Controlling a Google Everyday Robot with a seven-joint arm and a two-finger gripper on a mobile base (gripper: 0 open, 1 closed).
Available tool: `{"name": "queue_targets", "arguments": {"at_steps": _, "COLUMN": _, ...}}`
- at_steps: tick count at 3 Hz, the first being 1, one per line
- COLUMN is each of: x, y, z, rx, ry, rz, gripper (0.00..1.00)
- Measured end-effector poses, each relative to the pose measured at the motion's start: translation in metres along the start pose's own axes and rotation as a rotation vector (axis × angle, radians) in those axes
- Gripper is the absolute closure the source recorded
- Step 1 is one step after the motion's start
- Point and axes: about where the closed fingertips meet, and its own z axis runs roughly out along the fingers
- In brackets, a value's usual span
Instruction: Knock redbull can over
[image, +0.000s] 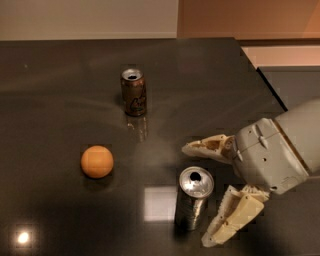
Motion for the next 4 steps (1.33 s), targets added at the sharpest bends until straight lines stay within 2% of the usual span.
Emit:
{"name": "queue_targets", "arguments": {"at_steps": 2, "x": -0.005, "y": 0.006, "z": 0.008, "rx": -0.029, "ry": -0.014, "rz": 0.01, "gripper": 0.63}}
{"name": "queue_targets", "arguments": {"at_steps": 3, "x": -0.007, "y": -0.01, "z": -0.009, "rx": 0.017, "ry": 0.024, "rz": 0.011, "gripper": 0.87}}
{"name": "queue_targets", "arguments": {"at_steps": 4, "x": -0.004, "y": -0.042, "z": -0.039, "rx": 0.083, "ry": 0.104, "rz": -0.019, "gripper": 1.0}}
